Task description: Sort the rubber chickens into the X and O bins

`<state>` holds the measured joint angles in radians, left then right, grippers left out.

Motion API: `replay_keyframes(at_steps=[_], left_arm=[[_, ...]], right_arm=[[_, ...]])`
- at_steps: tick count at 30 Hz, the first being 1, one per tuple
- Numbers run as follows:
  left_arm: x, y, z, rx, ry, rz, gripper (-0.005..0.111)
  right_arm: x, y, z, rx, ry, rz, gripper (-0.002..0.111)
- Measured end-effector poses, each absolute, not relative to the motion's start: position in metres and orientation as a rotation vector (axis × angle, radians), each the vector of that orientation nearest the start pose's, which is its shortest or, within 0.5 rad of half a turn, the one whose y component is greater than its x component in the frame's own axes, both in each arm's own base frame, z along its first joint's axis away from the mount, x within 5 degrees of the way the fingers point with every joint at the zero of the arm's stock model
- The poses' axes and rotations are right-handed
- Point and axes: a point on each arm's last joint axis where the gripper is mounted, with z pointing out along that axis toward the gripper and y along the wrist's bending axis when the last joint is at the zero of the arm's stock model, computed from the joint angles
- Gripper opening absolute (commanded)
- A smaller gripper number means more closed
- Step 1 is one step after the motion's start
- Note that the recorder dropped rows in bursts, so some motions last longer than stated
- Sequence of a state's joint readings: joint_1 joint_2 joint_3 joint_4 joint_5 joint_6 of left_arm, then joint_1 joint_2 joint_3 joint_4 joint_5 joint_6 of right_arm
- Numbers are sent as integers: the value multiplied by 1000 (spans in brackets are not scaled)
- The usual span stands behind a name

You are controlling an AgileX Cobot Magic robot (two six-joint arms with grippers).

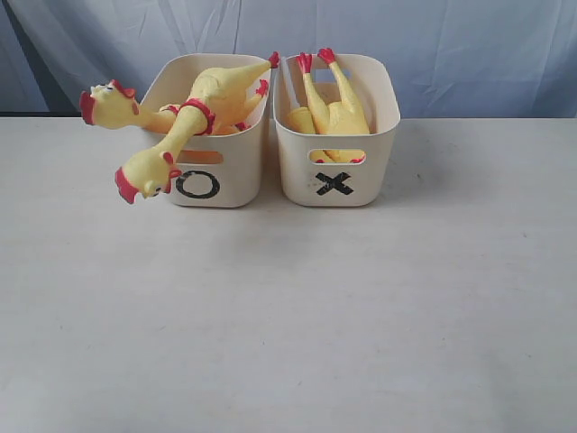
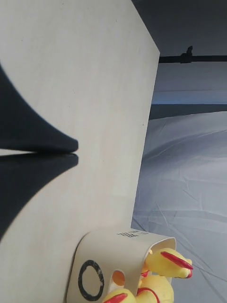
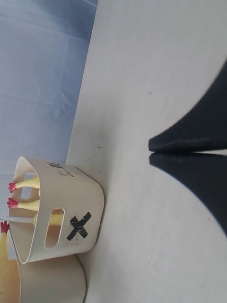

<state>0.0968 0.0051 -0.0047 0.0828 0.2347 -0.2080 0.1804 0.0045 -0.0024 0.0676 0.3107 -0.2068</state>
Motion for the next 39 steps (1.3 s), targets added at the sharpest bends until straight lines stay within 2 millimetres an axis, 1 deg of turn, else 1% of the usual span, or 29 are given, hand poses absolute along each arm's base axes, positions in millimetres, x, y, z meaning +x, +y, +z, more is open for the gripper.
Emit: replay_keyframes(at_steps=[4,7,32,39], left_arm=[[55,7,193,-87,1717,97,0],[55,7,193,-58,1718,122,0],[55,7,193,-47,1720,132,0],[56,5,193,-10,1720,99,0]], right_arm=[[53,12,186,-303,1770,46,-1],[53,12,186,-304,1770,44,-1],[53,11,186,-308,1769,38,-1],[53,11,186,-308,1769,38,-1]])
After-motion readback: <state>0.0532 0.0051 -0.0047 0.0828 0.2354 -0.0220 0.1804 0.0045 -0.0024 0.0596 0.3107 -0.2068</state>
